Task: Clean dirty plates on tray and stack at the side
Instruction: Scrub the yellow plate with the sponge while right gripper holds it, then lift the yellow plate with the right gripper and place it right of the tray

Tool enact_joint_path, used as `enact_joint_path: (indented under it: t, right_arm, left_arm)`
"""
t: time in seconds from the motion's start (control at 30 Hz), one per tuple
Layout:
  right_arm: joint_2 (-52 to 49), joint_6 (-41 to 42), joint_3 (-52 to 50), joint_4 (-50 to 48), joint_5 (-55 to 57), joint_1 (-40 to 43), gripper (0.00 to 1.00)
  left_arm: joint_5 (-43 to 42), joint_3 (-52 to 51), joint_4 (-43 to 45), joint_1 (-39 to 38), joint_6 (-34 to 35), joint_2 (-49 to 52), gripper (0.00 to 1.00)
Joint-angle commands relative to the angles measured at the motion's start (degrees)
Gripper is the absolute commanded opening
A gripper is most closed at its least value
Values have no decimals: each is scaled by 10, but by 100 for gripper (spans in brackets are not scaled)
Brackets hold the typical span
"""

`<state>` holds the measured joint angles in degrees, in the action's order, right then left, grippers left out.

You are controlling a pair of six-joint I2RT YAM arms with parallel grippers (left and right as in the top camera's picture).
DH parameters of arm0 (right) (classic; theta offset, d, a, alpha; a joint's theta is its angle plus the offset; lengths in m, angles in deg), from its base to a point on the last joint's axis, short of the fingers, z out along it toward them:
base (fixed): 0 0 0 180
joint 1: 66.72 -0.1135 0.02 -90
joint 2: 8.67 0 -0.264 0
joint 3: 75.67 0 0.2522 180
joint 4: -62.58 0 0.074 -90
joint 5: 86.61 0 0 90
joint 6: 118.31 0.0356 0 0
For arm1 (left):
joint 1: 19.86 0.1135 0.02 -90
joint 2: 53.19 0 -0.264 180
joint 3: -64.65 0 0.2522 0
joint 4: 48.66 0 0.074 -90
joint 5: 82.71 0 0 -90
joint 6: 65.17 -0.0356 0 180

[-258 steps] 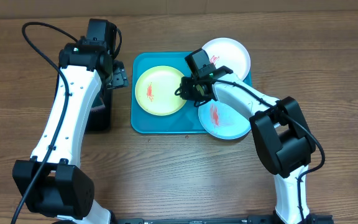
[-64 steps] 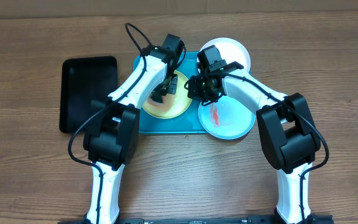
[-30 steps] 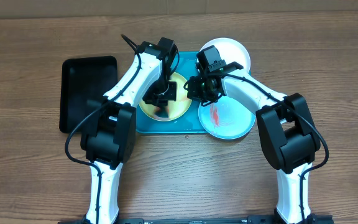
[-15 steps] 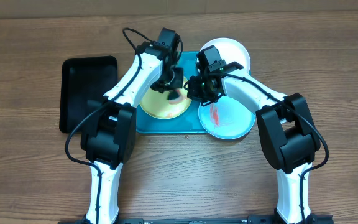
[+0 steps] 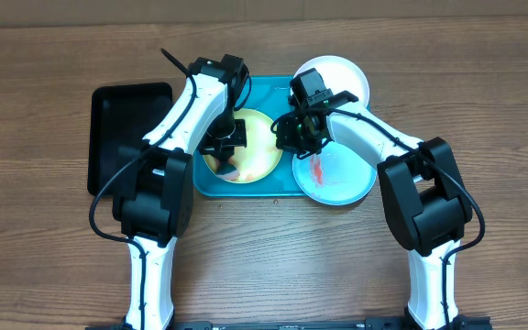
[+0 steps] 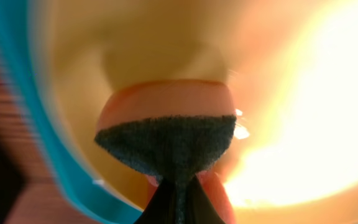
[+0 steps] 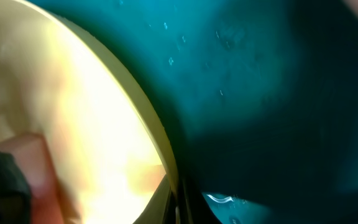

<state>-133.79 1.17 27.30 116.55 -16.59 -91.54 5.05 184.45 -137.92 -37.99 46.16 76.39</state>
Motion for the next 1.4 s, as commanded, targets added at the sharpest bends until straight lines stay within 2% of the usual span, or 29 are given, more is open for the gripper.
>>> enact_joint_path:
  t: [0.0,0.17,0.33,0.47,0.73,0.97,1.17,1.37]
  right_arm:
    - [20,-2,24,17,-6,2,4]
    - [65,-20,63,61,42,3,4]
    - [102,-25,109,128,151,2,4]
    - [126,-25,137,187,268,2,4]
    - [166,-25,148,247,478,-5,4]
    - [166,-22,148,291,593,-39,4]
    - [166,72,148,344,725,-99,4]
    - [166,163,148,392,812,-160,4]
  left_arm:
    - [-85,37,1,-3,-76,-2,4]
    - [-31,110,3,2,-57,-28,4]
    - [-31,158,-9,14,-32,-52,4]
    - [-20,163,-15,21,-31,-69,4]
    - [14,163,-34,20,-14,-69,4]
    - [17,159,-38,15,1,-69,4]
    - [28,155,-37,16,21,-69,4]
    - [29,155,-35,16,32,-69,4]
